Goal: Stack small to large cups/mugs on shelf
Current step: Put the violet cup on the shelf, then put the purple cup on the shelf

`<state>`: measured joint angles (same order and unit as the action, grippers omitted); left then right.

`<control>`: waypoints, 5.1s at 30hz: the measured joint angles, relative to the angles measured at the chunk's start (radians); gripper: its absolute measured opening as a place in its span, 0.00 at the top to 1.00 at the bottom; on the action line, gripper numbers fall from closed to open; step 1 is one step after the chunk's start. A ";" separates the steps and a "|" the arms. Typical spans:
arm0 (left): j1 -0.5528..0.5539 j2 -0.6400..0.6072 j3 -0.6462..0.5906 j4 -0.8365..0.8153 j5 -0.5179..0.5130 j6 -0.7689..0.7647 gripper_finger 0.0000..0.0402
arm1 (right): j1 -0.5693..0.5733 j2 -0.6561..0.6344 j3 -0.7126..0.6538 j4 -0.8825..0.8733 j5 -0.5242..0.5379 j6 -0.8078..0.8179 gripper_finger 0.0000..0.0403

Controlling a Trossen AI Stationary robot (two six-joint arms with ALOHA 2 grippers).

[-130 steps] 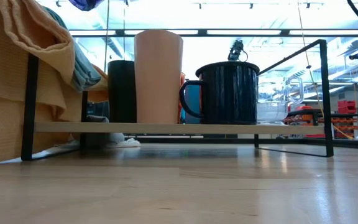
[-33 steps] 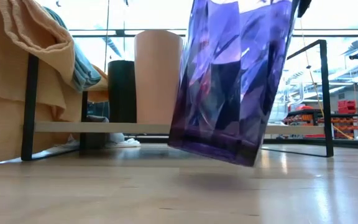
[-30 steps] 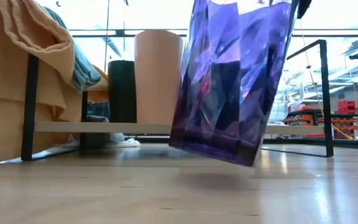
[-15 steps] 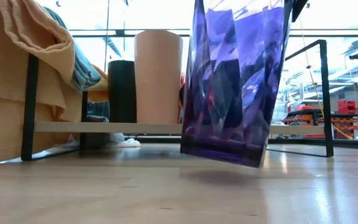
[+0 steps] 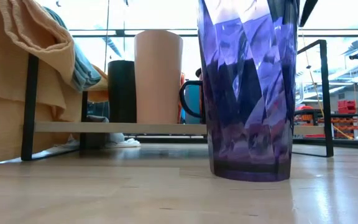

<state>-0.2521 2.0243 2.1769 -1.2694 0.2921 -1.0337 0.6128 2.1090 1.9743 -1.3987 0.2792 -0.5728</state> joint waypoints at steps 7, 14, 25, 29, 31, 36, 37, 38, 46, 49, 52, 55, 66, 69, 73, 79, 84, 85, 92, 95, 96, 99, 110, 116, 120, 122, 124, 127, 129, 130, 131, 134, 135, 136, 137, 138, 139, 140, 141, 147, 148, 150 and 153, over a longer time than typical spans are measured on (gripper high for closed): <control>0.000 0.000 0.000 0.000 0.000 0.001 0.78 | 0.001 0.000 0.007 -0.012 -0.008 0.024 0.76; 0.000 0.000 0.000 0.000 0.000 0.001 0.74 | 0.006 0.000 0.146 -0.055 0.011 0.024 0.70; 0.002 -0.001 0.002 0.034 0.001 0.019 0.74 | 0.141 -0.048 0.371 -0.170 -0.038 0.291 0.73; 0.002 -0.001 0.002 0.033 0.000 0.025 0.74 | 0.224 -0.090 0.371 -0.172 -0.095 0.456 0.81; 0.003 -0.001 0.002 0.033 -0.006 0.025 0.75 | 0.265 -0.114 0.369 -0.173 -0.117 0.570 0.87; 0.008 0.010 0.002 0.071 -0.036 0.024 0.74 | 0.351 -0.176 0.369 -0.173 -0.044 0.858 0.98; 0.008 0.017 0.002 0.076 -0.036 0.022 0.74 | 0.363 -0.185 0.369 -0.173 -0.008 0.904 0.98; 0.008 0.026 0.001 0.086 -0.035 0.018 0.74 | 0.373 -0.193 0.369 -0.173 0.023 0.945 0.97; 0.006 0.094 -0.001 0.140 -0.018 0.009 0.64 | 0.384 -0.208 0.369 -0.173 0.088 1.085 0.85; 0.012 0.100 0.001 0.148 -0.021 0.001 0.59 | 0.381 -0.206 0.363 -0.170 0.088 1.087 0.83; 0.014 0.105 0.000 0.143 -0.027 -0.004 0.55 | 0.377 -0.206 0.359 -0.172 0.087 1.087 0.82; 0.014 0.109 0.001 0.139 -0.039 -0.009 0.51 | 0.369 -0.206 0.359 -0.173 0.089 1.080 0.82; 0.001 0.131 0.000 0.040 -0.072 -0.005 0.51 | 0.363 -0.206 0.359 -0.172 0.087 1.069 0.81; 0.001 0.134 0.000 0.040 -0.076 -0.014 0.51 | 0.363 -0.206 0.359 -0.172 0.087 1.067 0.81; -0.001 0.145 0.000 0.035 -0.083 -0.025 0.52 | 0.362 -0.206 0.359 -0.172 0.087 1.065 0.81; -0.009 0.165 0.001 0.043 -0.083 -0.029 0.52 | 0.363 -0.206 0.359 -0.172 0.087 1.050 0.81; -0.021 0.171 0.000 0.053 -0.083 -0.029 0.52 | 0.356 -0.206 0.359 -0.172 0.087 1.041 0.82; -0.022 0.171 0.000 0.054 -0.086 -0.030 0.53 | 0.355 -0.206 0.359 -0.172 0.087 1.041 0.82; -0.025 0.171 0.000 0.054 -0.091 -0.036 0.58 | 0.344 -0.206 0.359 -0.172 0.087 1.018 0.82; -0.027 0.183 0.001 0.073 -0.090 -0.036 0.60 | 0.343 -0.206 0.359 -0.172 0.086 1.018 0.82; -0.028 0.185 0.000 0.074 -0.090 -0.036 0.60 | 0.343 -0.206 0.359 -0.172 0.087 1.018 0.82; -0.028 0.195 0.000 0.116 -0.085 -0.036 0.61 | 0.343 -0.206 0.359 -0.172 0.087 1.015 0.82; -0.028 0.197 0.000 0.099 -0.043 0.004 0.80 | 0.343 -0.206 0.359 -0.172 0.087 1.014 0.82; -0.039 0.197 0.000 0.083 -0.034 0.036 0.96 | 0.343 -0.206 0.359 -0.172 0.087 1.002 0.82; -0.051 0.197 0.000 0.087 -0.026 0.034 0.97 | 0.337 -0.206 0.359 -0.172 0.087 0.996 0.82; -0.057 0.197 0.000 0.087 -0.026 0.025 0.97 | 0.336 -0.206 0.359 -0.172 0.087 0.996 0.82; -0.063 0.197 0.000 0.087 -0.026 0.024 0.97 | 0.336 -0.206 0.359 -0.172 0.088 0.991 0.82; -0.072 0.197 0.000 0.086 -0.027 0.024 0.97 | 0.331 -0.206 0.359 -0.172 0.087 0.990 0.82; -0.074 0.197 0.000 0.082 -0.029 0.024 0.97 | 0.330 -0.206 0.359 -0.172 0.088 0.993 0.82; -0.074 0.197 0.000 0.078 -0.031 0.025 0.97 | 0.330 -0.206 0.359 -0.172 0.088 0.994 0.82; -0.073 0.197 0.000 0.072 -0.034 0.028 0.97 | 0.329 -0.206 0.359 -0.172 0.088 0.995 0.82; -0.071 0.197 0.000 0.048 -0.040 0.050 0.97 | 0.330 -0.206 0.359 -0.172 0.087 1.009 0.82; -0.070 0.197 0.000 0.038 -0.041 0.053 0.97 | 0.330 -0.206 0.359 -0.172 0.087 1.017 0.82; -0.068 0.197 0.000 0.023 -0.041 0.061 0.97 | 0.330 -0.206 0.359 -0.172 0.087 1.022 0.82; -0.065 0.197 0.000 0.009 -0.042 0.072 0.97 | 0.330 -0.206 0.359 -0.172 0.087 1.025 0.82; -0.064 0.197 0.000 0.002 -0.043 0.074 0.97 | 0.330 -0.206 0.359 -0.172 0.087 1.027 0.82; -0.064 0.197 0.000 0.000 -0.046 0.078 0.97 | 0.331 -0.206 0.359 -0.172 0.087 1.033 0.82; -0.064 0.197 0.000 -0.003 -0.049 0.080 0.97 | 0.331 -0.206 0.359 -0.172 0.087 1.040 0.82; -0.064 0.195 0.000 -0.004 -0.054 0.084 0.97 | 0.332 -0.206 0.359 -0.172 0.087 1.043 0.82; -0.055 0.178 0.000 -0.012 -0.075 0.088 0.97 | 0.332 -0.206 0.359 -0.172 0.087 1.045 0.82; -0.053 0.171 0.000 -0.011 -0.076 0.088 0.97 | 0.332 -0.206 0.359 -0.172 0.087 1.044 0.82; -0.053 0.154 0.000 -0.017 -0.084 0.087 0.97 | 0.332 -0.206 0.359 -0.172 0.087 1.044 0.82; -0.053 0.139 0.020 -0.050 -0.092 0.077 0.97 | 0.332 -0.206 0.359 -0.172 0.087 1.043 0.82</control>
<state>-0.3050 2.1633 2.1972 -1.3190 0.2001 -0.9569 0.9447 1.9026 2.3329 -1.5710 0.3663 0.4702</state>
